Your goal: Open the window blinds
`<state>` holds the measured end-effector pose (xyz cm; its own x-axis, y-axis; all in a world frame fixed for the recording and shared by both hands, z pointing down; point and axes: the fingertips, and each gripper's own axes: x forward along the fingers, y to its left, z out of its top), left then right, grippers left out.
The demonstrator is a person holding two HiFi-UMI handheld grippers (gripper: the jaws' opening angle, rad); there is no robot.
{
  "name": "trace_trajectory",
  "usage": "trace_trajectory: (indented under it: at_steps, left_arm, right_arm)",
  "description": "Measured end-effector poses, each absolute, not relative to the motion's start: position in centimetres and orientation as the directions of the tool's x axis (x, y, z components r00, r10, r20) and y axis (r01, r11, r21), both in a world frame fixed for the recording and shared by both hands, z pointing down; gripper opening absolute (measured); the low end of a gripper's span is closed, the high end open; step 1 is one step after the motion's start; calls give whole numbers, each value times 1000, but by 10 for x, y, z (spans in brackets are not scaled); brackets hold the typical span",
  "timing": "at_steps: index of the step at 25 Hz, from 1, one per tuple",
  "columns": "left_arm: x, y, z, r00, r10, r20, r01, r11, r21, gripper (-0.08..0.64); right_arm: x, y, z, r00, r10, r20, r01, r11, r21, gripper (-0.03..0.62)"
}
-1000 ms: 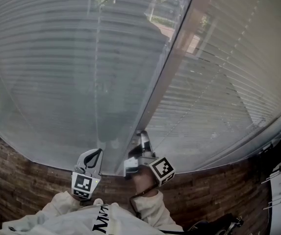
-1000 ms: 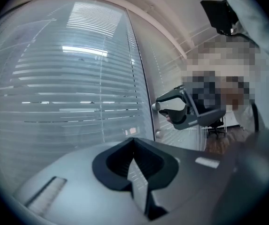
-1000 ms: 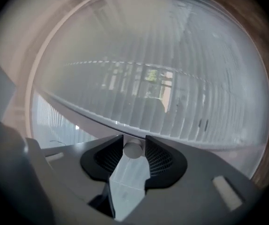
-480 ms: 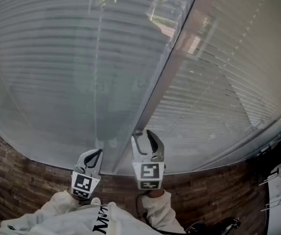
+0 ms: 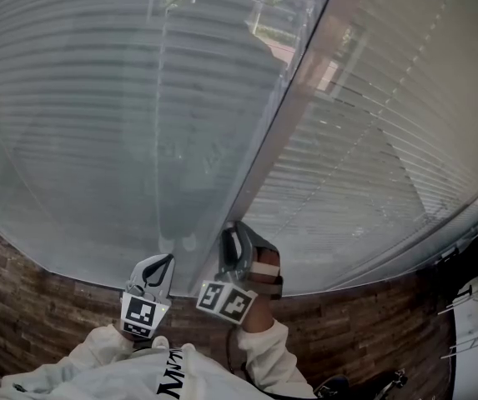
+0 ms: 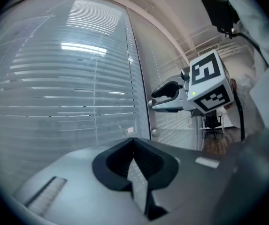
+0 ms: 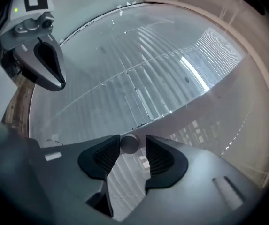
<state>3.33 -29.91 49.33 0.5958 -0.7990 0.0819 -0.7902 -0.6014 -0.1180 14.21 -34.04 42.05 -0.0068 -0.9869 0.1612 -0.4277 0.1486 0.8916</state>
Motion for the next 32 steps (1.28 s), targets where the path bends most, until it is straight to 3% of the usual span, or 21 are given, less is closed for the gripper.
trace_trajectory:
  at_steps: [6,9,15,21,26,32]
  left_arm:
    - [32,-300,495,592,-801,84,-793,-598,-114,0]
    - [32,-302,495,592,-802,84,-794,-598,-112,0]
    - [33,-301,495,597,-798,85,-790,-603,-114,0]
    - [31,-301,495,595,-799,85,-791,-601,-114,0]
    - [30,-302,494,597,-798,83,-790,-603,-115,0]
    - [30,-302,494,601,-795,81,-786,-607,-120,0]
  right_arm:
    - [140,-341,423,-3,-987,160,-458,144,877,129]
    - [141,-342,421,-21,-985,170,-546,154,823,127]
    - [148,-343,417,-84,-976,199,-828,179,531,127]
    - [156,-344,411,-118,-977,177,-980,143,135,127]
    - [166,-345,413,-164,-974,159,-952,114,-283,127]
    - [172,-346,416,-195,-974,113,-800,92,-593,127]
